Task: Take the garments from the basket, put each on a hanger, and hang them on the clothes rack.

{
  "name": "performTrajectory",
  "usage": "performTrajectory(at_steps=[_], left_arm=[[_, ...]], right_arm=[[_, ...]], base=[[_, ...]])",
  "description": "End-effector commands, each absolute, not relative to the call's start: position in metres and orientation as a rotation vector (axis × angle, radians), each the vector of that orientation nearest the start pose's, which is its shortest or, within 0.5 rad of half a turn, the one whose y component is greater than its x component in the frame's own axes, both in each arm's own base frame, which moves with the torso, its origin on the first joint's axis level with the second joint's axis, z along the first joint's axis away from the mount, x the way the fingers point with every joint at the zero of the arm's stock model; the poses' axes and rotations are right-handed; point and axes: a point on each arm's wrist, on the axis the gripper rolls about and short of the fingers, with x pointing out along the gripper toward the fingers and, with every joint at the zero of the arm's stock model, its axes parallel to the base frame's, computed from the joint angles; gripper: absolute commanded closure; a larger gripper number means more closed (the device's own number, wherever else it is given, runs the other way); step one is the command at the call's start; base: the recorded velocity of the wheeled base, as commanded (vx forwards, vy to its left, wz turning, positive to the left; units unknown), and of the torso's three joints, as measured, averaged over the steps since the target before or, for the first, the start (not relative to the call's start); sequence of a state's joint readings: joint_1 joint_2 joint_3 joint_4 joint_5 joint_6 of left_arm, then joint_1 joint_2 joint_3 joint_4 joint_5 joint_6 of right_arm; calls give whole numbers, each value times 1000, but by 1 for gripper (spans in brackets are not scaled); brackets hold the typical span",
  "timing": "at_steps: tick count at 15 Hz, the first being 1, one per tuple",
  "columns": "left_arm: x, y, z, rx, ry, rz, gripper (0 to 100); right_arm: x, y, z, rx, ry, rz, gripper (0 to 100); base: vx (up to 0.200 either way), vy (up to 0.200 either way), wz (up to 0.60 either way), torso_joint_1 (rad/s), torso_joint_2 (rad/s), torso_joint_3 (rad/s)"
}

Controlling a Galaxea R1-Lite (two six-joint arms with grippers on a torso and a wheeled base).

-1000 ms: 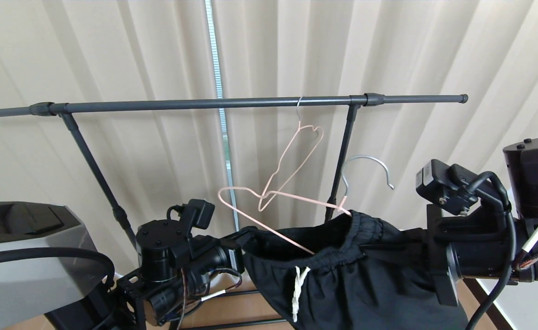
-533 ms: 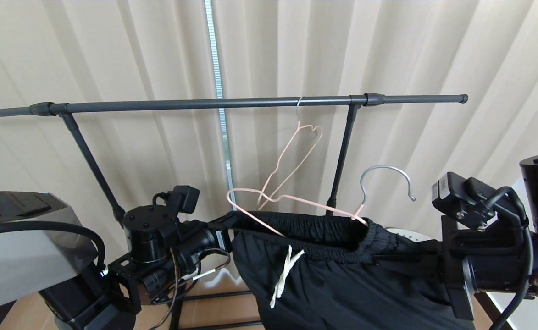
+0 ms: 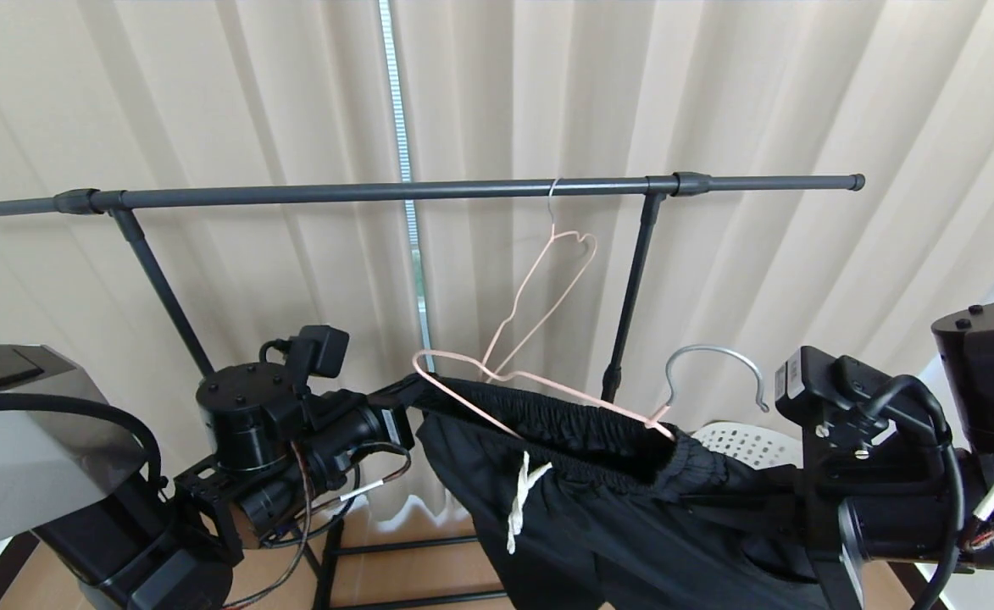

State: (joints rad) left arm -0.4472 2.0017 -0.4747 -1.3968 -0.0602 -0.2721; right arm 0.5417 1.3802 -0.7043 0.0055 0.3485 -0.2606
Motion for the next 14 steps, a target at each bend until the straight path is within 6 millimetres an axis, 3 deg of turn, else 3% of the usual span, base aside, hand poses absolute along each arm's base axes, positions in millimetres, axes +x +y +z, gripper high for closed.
performTrajectory(at_steps=[1, 14], left_arm=[[278, -131, 95, -244, 175, -480, 100], [266, -123, 88, -70, 183, -504, 100]], right_arm=[[173, 118, 175, -321, 611, 947, 100], [192, 142, 131, -440, 792, 846, 100]], base=[[0, 0, 0, 0, 0, 0], [0, 0, 0, 0, 0, 0]])
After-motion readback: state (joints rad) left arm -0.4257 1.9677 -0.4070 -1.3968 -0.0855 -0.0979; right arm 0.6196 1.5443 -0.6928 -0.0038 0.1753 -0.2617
